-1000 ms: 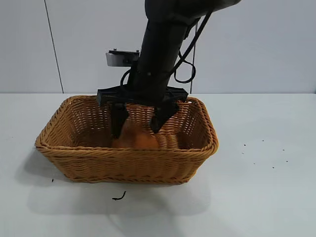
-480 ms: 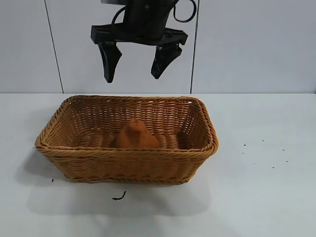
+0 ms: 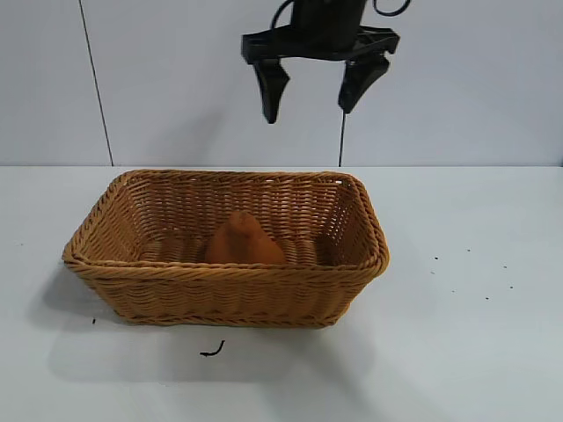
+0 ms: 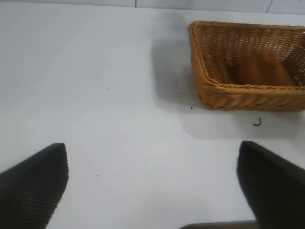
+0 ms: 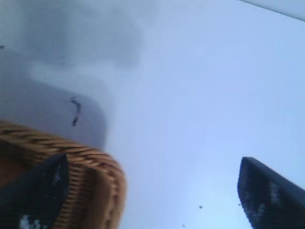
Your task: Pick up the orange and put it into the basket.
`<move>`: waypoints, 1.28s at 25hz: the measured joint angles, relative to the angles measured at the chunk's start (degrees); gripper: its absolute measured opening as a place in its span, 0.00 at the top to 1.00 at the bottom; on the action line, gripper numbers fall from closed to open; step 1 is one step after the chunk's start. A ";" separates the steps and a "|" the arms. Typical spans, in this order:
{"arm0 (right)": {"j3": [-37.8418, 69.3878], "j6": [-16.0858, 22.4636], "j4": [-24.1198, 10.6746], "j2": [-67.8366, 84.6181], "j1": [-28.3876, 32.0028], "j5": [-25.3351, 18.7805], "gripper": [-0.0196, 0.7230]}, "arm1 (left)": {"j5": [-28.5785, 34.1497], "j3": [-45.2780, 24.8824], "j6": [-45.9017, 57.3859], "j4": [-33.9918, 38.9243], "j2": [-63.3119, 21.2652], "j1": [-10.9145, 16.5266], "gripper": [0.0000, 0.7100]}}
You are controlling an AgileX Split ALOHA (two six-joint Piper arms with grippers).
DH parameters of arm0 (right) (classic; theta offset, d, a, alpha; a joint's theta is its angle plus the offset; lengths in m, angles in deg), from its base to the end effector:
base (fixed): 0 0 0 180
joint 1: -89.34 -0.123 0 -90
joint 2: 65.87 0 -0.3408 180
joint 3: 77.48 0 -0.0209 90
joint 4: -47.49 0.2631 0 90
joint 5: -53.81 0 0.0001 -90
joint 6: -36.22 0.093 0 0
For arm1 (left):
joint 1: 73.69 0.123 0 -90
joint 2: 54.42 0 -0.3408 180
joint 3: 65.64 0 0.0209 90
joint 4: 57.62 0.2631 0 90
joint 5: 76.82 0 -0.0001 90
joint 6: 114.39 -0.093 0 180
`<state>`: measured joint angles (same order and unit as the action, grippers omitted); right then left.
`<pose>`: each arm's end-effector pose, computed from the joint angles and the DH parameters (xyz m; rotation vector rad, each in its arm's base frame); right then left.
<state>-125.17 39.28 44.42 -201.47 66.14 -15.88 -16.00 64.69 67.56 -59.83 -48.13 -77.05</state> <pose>0.4991 0.2088 0.3060 -0.4923 2.7040 0.0514 -0.0496 -0.0002 0.2830 0.0270 2.0390 -0.1042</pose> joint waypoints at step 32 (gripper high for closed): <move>41.02 -2.65 2.42 27.78 18.17 0.14 0.04 | 0.00 0.00 0.00 0.00 0.00 0.00 0.02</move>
<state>-84.15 36.63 46.85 -173.69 84.30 -15.74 -16.00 64.69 67.56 -59.83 -48.13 -77.05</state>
